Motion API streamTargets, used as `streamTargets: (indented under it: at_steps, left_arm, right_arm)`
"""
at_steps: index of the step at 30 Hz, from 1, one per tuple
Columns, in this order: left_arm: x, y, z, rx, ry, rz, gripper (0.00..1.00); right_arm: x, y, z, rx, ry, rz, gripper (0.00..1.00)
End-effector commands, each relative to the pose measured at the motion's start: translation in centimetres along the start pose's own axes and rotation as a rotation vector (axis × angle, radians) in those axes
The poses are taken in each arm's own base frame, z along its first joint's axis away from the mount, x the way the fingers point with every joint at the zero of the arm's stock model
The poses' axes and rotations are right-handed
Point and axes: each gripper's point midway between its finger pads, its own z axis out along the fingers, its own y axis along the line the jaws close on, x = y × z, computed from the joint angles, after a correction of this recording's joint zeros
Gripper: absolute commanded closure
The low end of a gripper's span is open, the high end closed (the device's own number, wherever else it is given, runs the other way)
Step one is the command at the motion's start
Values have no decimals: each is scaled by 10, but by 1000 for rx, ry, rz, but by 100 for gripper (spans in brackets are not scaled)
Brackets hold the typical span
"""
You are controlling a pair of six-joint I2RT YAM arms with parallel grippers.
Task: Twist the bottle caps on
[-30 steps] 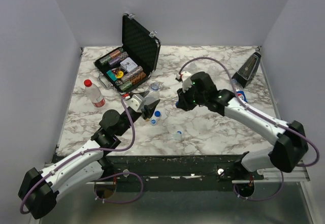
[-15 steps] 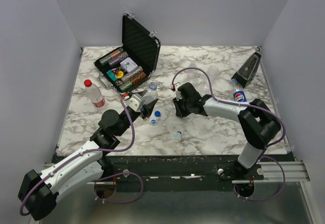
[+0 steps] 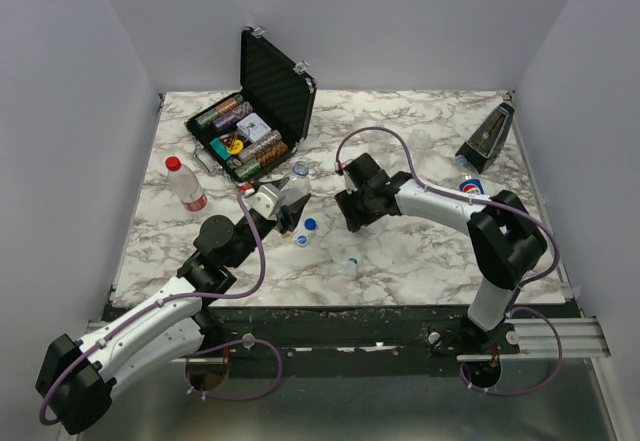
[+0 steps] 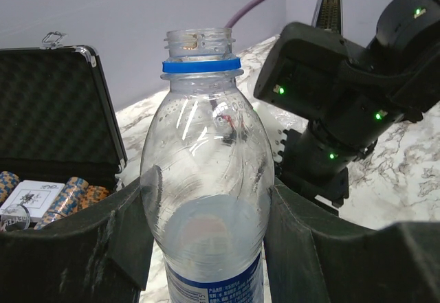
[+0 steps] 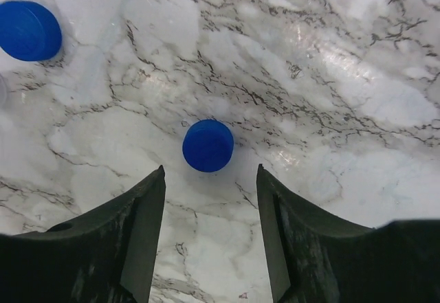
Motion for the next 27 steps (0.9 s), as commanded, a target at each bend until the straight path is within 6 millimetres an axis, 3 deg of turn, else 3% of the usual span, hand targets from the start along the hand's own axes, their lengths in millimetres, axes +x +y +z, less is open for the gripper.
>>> streamTargets:
  at_steps: [1,10,27]
  left_arm:
    - [-20,3,2,-4,-47,-2,100]
    - [-25,3,0,-4,-62,-7,100]
    - [-26,0,1,19,-66,-21,100]
  right_arm:
    - [-7,-5,-13,30,57,-21,37]
    - [-10,-5,-5,41,147,-33,45]
    - [-9,-2,8,38,225,-66,50]
